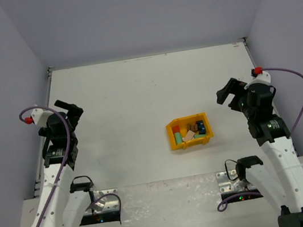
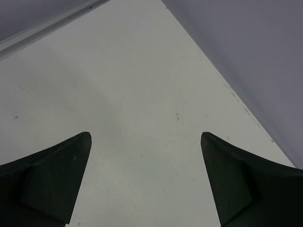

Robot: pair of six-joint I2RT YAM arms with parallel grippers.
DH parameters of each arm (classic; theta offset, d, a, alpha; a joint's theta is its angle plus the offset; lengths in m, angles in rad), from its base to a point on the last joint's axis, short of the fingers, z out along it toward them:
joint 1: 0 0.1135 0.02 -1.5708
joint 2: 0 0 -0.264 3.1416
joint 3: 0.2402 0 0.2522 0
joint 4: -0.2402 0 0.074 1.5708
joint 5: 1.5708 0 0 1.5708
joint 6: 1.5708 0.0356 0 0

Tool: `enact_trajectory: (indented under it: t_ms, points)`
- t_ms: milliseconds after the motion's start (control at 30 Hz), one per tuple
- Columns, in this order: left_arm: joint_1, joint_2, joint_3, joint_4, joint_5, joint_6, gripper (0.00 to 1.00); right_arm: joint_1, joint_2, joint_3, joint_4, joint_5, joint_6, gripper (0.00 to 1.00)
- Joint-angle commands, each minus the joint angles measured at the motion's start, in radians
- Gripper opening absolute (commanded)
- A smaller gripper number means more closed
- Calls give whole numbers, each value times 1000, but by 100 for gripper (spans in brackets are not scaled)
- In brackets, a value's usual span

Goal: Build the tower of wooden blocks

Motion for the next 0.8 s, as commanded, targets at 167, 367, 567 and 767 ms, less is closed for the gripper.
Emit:
enact_trajectory:
  t_ms: [167, 367, 567, 767]
  points:
    - [4, 6, 46, 4, -21, -14, 100, -4, 37, 68, -115, 31, 88, 99]
    - [5, 15, 45, 6, -13, -19, 100, -4, 34, 20, -66, -76, 50, 99]
    - [4, 83, 42, 4, 35, -43, 100, 7, 144, -22, -53, -411, -19, 99]
    - [4, 126, 28, 14, 58, -54, 100, 182, 286, -80, -65, -236, -38, 99]
